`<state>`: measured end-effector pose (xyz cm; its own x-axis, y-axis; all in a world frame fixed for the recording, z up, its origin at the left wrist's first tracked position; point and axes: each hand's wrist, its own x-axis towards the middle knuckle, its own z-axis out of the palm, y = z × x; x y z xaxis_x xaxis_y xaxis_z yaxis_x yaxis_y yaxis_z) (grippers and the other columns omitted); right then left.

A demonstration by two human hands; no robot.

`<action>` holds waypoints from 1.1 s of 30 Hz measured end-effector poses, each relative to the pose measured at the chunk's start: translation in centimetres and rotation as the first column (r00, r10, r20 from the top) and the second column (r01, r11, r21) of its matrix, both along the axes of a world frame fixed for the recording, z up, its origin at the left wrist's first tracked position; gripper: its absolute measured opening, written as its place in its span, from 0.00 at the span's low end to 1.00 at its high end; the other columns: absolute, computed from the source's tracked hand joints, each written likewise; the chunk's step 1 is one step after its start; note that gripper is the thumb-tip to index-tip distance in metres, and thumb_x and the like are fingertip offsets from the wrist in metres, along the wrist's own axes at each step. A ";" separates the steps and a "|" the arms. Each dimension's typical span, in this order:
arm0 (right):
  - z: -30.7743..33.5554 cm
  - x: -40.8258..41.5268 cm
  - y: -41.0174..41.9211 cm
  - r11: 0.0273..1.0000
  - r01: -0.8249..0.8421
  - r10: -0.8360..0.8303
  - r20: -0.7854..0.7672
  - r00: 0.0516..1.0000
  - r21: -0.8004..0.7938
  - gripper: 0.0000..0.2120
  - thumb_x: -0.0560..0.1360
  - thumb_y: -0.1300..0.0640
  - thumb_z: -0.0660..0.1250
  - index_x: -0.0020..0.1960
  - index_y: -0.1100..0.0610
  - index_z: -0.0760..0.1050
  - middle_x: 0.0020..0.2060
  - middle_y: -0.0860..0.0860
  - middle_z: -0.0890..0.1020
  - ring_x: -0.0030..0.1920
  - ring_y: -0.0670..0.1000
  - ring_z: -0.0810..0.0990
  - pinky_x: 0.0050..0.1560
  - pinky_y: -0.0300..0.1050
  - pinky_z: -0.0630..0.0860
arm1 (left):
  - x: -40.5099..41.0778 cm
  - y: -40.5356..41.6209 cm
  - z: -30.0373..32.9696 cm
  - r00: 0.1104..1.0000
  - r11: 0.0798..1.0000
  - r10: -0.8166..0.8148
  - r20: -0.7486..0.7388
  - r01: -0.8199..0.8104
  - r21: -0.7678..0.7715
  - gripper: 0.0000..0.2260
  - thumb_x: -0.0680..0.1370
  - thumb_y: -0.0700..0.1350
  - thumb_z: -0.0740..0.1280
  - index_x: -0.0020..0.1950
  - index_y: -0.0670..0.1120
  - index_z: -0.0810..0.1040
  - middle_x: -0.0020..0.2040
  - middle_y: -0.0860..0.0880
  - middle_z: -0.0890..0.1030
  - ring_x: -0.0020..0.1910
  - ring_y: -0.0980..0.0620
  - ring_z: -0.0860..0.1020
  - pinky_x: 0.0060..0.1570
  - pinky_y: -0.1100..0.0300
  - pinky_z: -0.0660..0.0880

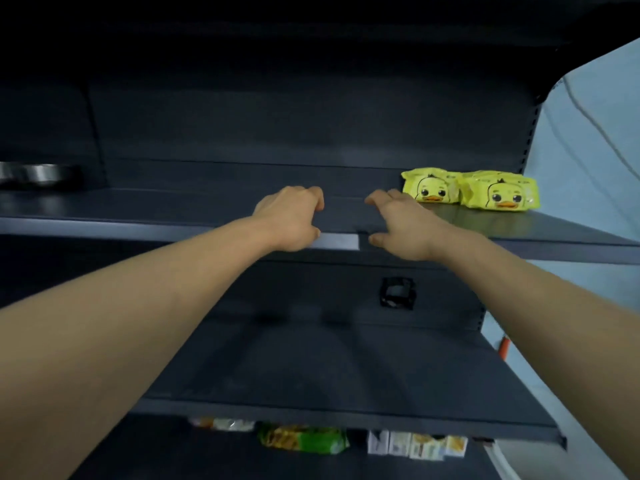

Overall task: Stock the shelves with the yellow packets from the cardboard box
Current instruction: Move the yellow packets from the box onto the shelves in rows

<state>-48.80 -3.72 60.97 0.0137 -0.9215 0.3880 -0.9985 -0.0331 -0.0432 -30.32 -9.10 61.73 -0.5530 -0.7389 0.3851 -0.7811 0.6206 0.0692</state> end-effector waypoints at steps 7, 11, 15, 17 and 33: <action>-5.0 7.8 3.7 0.997 -0.071 0.070 0.055 0.996 0.023 0.26 0.75 0.54 0.66 0.69 0.57 0.62 0.64 0.56 0.68 0.66 0.57 0.64 0.63 0.53 0.69 | 7.8 3.7 -5.0 0.998 0.995 0.053 0.042 -0.056 0.086 0.18 0.76 0.46 0.68 0.65 0.48 0.70 0.62 0.49 0.74 0.59 0.47 0.73 0.55 0.51 0.74; -9.1 10.4 4.8 0.979 -0.115 0.103 0.080 0.991 0.170 0.27 0.76 0.54 0.66 0.71 0.56 0.60 0.64 0.55 0.67 0.66 0.56 0.64 0.63 0.53 0.70 | 11.0 4.7 -9.1 0.989 0.971 0.097 0.115 -0.120 0.206 0.18 0.76 0.47 0.68 0.64 0.48 0.70 0.60 0.48 0.75 0.56 0.48 0.75 0.53 0.50 0.75; -13.8 11.9 5.0 0.937 -0.174 0.143 0.122 0.982 0.303 0.26 0.76 0.54 0.65 0.71 0.56 0.60 0.66 0.55 0.66 0.67 0.56 0.64 0.64 0.54 0.69 | 13.3 5.5 -13.9 0.977 0.932 0.133 0.167 -0.181 0.314 0.18 0.77 0.47 0.67 0.65 0.48 0.69 0.62 0.48 0.74 0.58 0.48 0.74 0.54 0.51 0.75; -16.5 12.4 4.8 0.907 -0.201 0.156 0.149 0.976 0.371 0.27 0.76 0.54 0.65 0.71 0.56 0.59 0.67 0.55 0.65 0.68 0.56 0.63 0.65 0.54 0.68 | 14.1 5.8 -16.6 0.972 0.904 0.153 0.178 -0.210 0.373 0.18 0.77 0.47 0.67 0.65 0.48 0.69 0.62 0.48 0.73 0.58 0.48 0.73 0.55 0.51 0.74; -40.8 16.0 3.7 0.498 -0.333 0.182 0.279 0.943 0.801 0.25 0.77 0.51 0.64 0.70 0.58 0.62 0.67 0.58 0.66 0.67 0.58 0.66 0.64 0.53 0.68 | 23.0 10.0 -40.0 0.851 0.512 0.280 0.445 -0.524 0.680 0.18 0.75 0.50 0.68 0.63 0.50 0.71 0.64 0.47 0.74 0.61 0.47 0.74 0.59 0.49 0.74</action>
<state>-32.80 -0.05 20.12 0.3222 -0.7852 -0.5287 -0.9309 -0.1615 -0.3275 -7.28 0.88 21.68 -0.0974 -0.8461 -0.5241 -0.9924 0.0429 0.1151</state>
